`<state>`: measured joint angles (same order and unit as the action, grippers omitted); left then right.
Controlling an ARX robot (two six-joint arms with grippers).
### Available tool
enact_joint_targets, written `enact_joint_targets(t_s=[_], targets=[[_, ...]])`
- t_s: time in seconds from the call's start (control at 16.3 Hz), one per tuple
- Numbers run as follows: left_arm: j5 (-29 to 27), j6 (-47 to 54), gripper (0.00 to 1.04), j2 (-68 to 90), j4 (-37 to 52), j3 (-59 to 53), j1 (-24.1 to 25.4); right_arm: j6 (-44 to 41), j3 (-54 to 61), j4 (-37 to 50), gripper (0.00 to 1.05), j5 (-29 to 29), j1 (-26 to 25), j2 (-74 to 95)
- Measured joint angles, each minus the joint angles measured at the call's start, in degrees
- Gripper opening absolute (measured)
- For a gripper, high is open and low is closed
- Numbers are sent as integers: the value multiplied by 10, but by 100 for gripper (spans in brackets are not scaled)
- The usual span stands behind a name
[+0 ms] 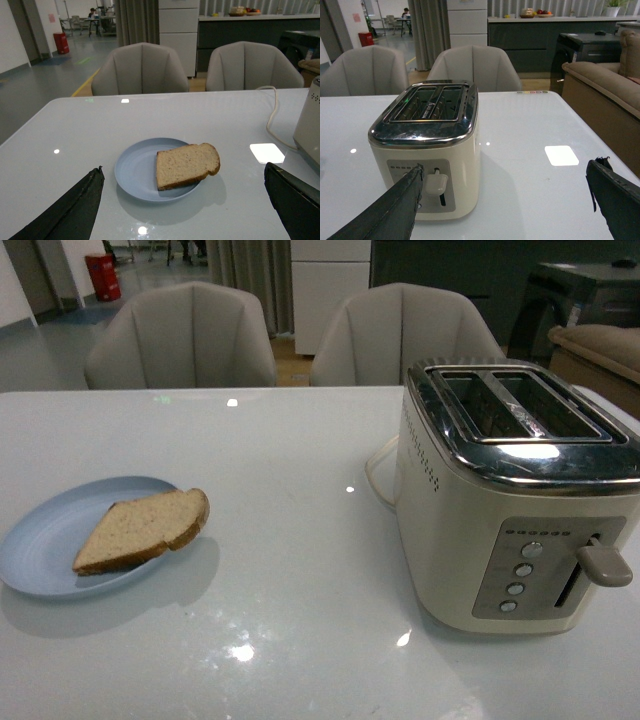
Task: Left arm holds plate, right arm toasts bread
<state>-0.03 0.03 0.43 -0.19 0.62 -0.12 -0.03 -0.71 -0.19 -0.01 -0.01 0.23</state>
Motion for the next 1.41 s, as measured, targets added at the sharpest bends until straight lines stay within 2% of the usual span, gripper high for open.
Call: enact_joint_targets(t_s=[0.12, 0.24, 0.31, 0.49, 0.67, 0.86, 0.92, 1.22, 1.41], targets=[[-32, -71, 98, 58, -104, 41, -15, 0, 0, 0, 98, 0, 0, 0], [-62, -106, 98, 70, -91, 68, -47, 0, 0, 0, 98, 0, 0, 0], [-57, -113, 98, 90, -52, 80, -53, 0, 0, 0, 98, 0, 0, 0], [-27, -107, 98, 214, 68, 82, -25, 0, 0, 0, 98, 0, 0, 0], [-12, -103, 98, 280, 129, 83, -10, 0, 0, 0, 98, 0, 0, 0], [37, -83, 98, 579, 356, 167, 29, 0, 0, 0, 98, 0, 0, 0], [49, -75, 98, 664, 393, 207, 40, 0, 0, 0, 98, 0, 0, 0], [112, -39, 98, 1031, 386, 452, 90, 0, 0, 0, 98, 0, 0, 0], [153, -22, 98, 1139, 365, 540, 113, 0, 0, 0, 98, 0, 0, 0]])
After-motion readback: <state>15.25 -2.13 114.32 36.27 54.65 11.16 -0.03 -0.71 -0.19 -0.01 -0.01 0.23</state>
